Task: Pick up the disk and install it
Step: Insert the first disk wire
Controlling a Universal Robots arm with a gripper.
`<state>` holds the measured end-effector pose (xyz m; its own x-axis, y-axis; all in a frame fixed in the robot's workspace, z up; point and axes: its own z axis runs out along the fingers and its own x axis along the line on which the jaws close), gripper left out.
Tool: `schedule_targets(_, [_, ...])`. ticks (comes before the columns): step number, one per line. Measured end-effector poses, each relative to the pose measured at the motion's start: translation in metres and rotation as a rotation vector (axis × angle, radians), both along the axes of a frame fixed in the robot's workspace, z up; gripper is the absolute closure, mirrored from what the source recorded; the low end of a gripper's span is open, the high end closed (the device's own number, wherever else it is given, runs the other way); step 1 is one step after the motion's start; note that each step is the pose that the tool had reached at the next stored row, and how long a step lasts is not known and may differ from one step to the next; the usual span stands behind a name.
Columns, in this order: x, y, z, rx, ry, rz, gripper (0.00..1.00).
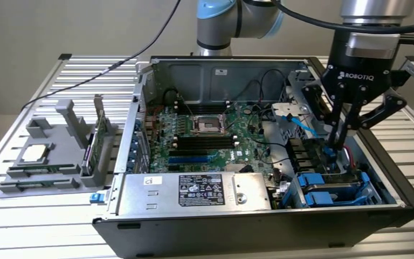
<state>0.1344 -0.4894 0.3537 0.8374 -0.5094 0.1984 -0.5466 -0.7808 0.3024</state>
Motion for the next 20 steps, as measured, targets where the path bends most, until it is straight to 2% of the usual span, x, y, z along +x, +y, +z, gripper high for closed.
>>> schedule_targets(7, [0.0001,-0.003,0.0,-0.0002,0.0003,0.0,0.81])
schedule_targets(8, [0.0001,-0.003,0.0,-0.0002,0.0002,0.0,0.57])
schedule_targets(9, [0.0001,-0.0031,0.0,-0.0003,-0.0001,-0.014,0.51])
schedule_targets(20, [0.0,-0.0031,0.0,-0.0004,-0.0034,-0.172,0.51])
